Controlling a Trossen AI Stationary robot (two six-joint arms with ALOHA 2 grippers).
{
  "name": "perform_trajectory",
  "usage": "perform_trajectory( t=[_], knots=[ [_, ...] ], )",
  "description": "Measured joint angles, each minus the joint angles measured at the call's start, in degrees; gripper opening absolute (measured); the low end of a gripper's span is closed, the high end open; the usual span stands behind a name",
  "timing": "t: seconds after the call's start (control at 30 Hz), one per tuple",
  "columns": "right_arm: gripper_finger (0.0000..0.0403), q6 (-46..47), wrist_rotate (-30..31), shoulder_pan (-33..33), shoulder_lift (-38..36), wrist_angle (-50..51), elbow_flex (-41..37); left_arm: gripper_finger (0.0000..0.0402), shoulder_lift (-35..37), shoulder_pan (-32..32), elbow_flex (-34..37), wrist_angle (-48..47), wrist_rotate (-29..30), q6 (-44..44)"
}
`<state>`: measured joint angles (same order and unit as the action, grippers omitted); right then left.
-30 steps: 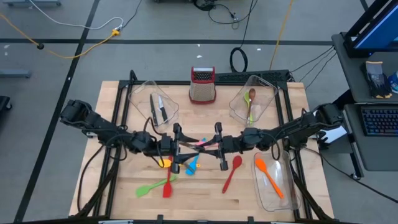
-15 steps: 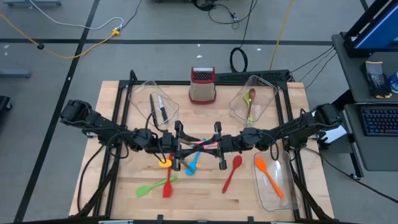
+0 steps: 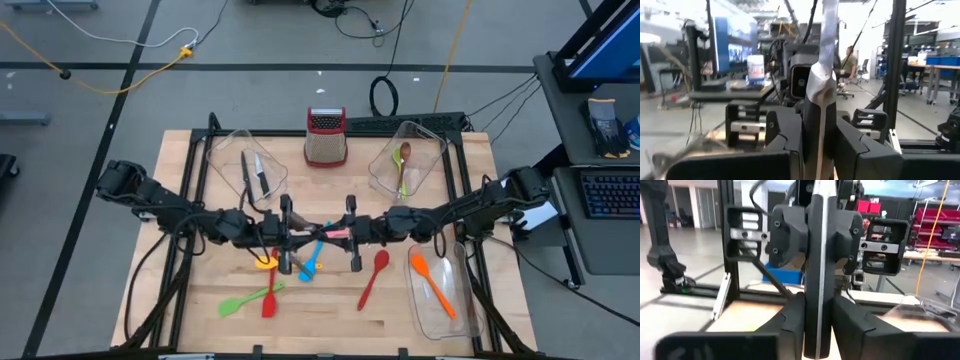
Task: Pick & Place Kitchen Items
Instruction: Put the silver knife into the top left transparent bin
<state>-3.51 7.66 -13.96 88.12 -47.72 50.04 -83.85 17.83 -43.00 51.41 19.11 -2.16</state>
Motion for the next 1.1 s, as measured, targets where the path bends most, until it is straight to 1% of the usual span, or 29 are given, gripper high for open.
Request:
perform_trajectory(
  t=[0.07, 0.13, 0.23, 0.33, 0.43, 0.5, 0.6, 0.83, 0.9, 0.97, 1.1],
  knots=[
    [0.0109, -0.41, 0.54, 0.02, 0.00, 1.76, 0.00, 0.0053, 0.05, 0.05, 0.00, -2.10, 1.96, 2.78],
    [0.0148, 0.10, 2.47, 0.02, 0.00, 3.93, 0.04, 0.0053, 0.24, 0.26, 0.06, -5.30, 5.04, 5.05],
    [0.0192, 0.88, 5.22, -0.01, 0.00, 8.32, 0.09, 0.0053, 0.26, 0.30, 0.08, -9.33, 10.35, 9.65],
    [0.0216, 0.93, 5.83, 0.00, 0.00, 11.19, 0.09, 0.0053, 0.28, 0.20, 0.17, -11.98, 13.82, 13.50],
    [0.0224, 1.03, 5.04, -0.16, 0.00, 13.34, 0.09, 0.0053, 0.35, 0.06, 0.17, -14.42, 17.29, 17.17],
    [0.0224, 0.69, 5.29, -0.46, 0.00, 15.17, 0.09, 0.0053, 0.35, 0.04, 0.17, -16.15, 19.57, 19.00],
    [0.0216, 0.24, 5.80, -0.79, -0.02, 17.82, 0.09, 0.0053, 2.43, 0.00, 0.17, -19.94, 20.82, 21.54],
    [0.0181, -1.47, 5.91, -2.29, -0.02, 21.46, 0.09, 0.0053, 8.66, -1.15, 0.03, -31.73, 26.68, 29.77],
    [0.0165, -3.40, 5.96, -3.13, -0.02, 21.55, 0.09, 0.0053, 11.25, -1.85, 0.16, -37.24, 27.28, 32.30],
    [0.0144, -5.40, 5.95, -4.04, -0.04, 21.51, 0.09, 0.0053, 12.99, -3.46, 0.13, -40.54, 27.50, 35.35],
    [0.0089, -9.34, 5.93, -5.84, -0.52, 22.28, 0.09, 0.0053, 17.04, -7.36, 0.12, -50.53, 27.21, 42.21]
  ],
)
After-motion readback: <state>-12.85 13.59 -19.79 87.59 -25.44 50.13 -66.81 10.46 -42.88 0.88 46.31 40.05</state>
